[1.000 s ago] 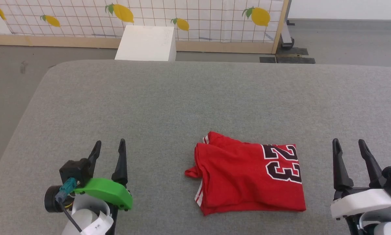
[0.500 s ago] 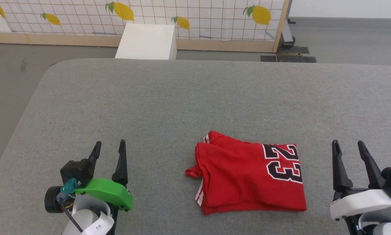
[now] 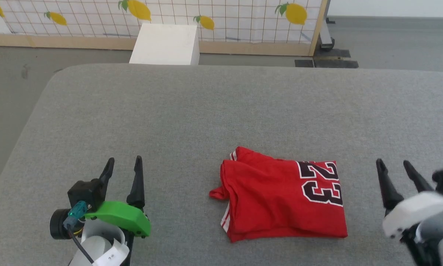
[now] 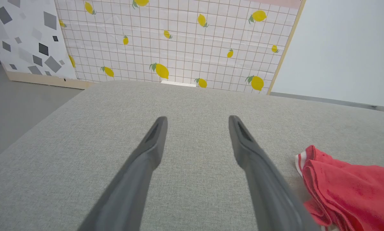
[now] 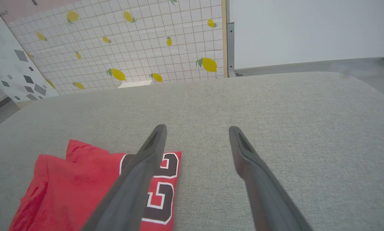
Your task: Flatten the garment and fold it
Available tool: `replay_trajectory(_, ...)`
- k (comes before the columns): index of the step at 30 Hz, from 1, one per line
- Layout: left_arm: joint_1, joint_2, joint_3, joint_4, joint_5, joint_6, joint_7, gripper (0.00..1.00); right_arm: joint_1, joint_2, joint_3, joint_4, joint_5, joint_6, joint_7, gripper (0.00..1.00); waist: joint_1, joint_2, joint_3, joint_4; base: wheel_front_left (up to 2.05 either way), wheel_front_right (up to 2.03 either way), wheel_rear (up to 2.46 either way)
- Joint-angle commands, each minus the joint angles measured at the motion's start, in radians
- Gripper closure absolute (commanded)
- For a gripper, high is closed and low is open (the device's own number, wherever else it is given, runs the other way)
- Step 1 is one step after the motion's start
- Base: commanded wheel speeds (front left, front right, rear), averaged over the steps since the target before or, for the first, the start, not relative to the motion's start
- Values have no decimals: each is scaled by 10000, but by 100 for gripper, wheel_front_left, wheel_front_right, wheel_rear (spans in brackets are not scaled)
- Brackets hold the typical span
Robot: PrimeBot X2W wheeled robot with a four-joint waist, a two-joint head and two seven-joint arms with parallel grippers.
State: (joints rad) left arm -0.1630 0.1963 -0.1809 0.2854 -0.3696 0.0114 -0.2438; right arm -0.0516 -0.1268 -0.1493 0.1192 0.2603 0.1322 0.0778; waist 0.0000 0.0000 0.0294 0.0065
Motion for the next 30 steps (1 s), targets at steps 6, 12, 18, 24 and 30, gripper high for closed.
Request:
replay_trajectory(6,-36,102,-114,-315,72,144,-78,0,-1542,-1252,599,48,722,-15,4356,0,0,0,431,182,0,0,0)
replay_trajectory(12,-201,96,-238,-503,247,265,-89,0,-2316,-1911,1673,132,1065,-15,7408,0,0,0,962,558,0,0,0)
replay_trajectory(18,-437,65,-337,-626,375,327,-113,0,-2584,-2086,2484,493,1043,-15,8410,0,0,0,1547,987,0,0,0)
replay_trajectory(24,-665,-28,-399,-654,404,318,-138,0,-2605,-2087,2898,1068,896,-15,8249,0,0,0,1951,1299,0,0,0)
replay_trajectory(30,-778,-92,-398,-608,392,300,-156,0,-2506,-2101,3297,1723,851,-15,8114,0,0,0,2129,1434,0,0,0)
